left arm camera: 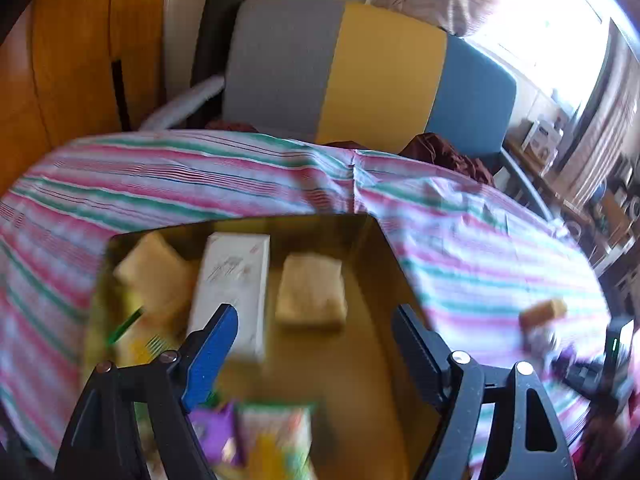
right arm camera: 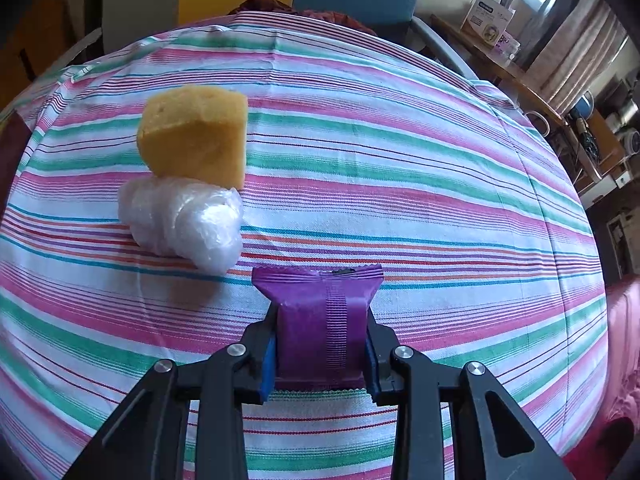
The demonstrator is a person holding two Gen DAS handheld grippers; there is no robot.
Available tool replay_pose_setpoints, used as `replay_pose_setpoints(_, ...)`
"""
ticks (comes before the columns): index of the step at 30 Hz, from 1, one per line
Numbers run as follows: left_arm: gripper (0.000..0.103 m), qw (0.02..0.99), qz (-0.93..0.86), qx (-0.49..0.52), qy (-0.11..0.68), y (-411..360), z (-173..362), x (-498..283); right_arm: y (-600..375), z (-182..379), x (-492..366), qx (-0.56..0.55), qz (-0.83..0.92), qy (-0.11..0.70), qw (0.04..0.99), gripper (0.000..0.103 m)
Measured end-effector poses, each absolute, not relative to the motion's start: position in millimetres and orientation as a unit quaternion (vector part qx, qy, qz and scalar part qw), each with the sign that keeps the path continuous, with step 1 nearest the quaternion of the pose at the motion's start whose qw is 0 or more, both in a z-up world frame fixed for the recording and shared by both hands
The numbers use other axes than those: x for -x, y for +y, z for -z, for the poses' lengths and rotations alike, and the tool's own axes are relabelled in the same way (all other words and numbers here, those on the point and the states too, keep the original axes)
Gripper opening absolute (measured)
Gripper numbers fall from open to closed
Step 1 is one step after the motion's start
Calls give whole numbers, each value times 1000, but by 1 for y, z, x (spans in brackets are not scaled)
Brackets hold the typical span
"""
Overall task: Organize objects
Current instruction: 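Lower the sponge cake into the tray and open the left tool, then carry the purple packet into the tray and open the right tool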
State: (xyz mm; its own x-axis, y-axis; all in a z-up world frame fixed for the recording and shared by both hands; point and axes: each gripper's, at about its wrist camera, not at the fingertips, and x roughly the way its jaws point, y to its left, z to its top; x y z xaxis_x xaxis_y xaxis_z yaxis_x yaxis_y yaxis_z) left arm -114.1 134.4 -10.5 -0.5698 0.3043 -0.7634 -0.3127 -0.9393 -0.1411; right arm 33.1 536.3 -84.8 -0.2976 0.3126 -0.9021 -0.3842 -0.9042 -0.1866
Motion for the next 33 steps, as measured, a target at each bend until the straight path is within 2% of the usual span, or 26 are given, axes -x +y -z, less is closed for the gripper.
replay_pose_setpoints(6, 67, 149, -888, 434, -11, 102, 12, 63, 537, 84, -33, 548, -805, 29, 224, 34)
replay_pose_setpoints(12, 67, 145, -891, 430, -15, 89, 12, 41, 536, 78, -37, 540, -807, 62, 228, 34)
replay_pose_setpoints(17, 66, 149, -896, 419, -16, 83, 9, 34, 516, 47, -46, 497, -834, 101, 216, 34)
replay_pose_setpoints(22, 64, 155, -896, 416, -21, 80, 8, 32, 468, 16, -38, 462, -867, 107, 152, 34)
replay_pose_setpoints(33, 61, 157, -896, 412, -43, 63, 5, 29, 310, -16, 18, 434, -898, 58, -30, 34)
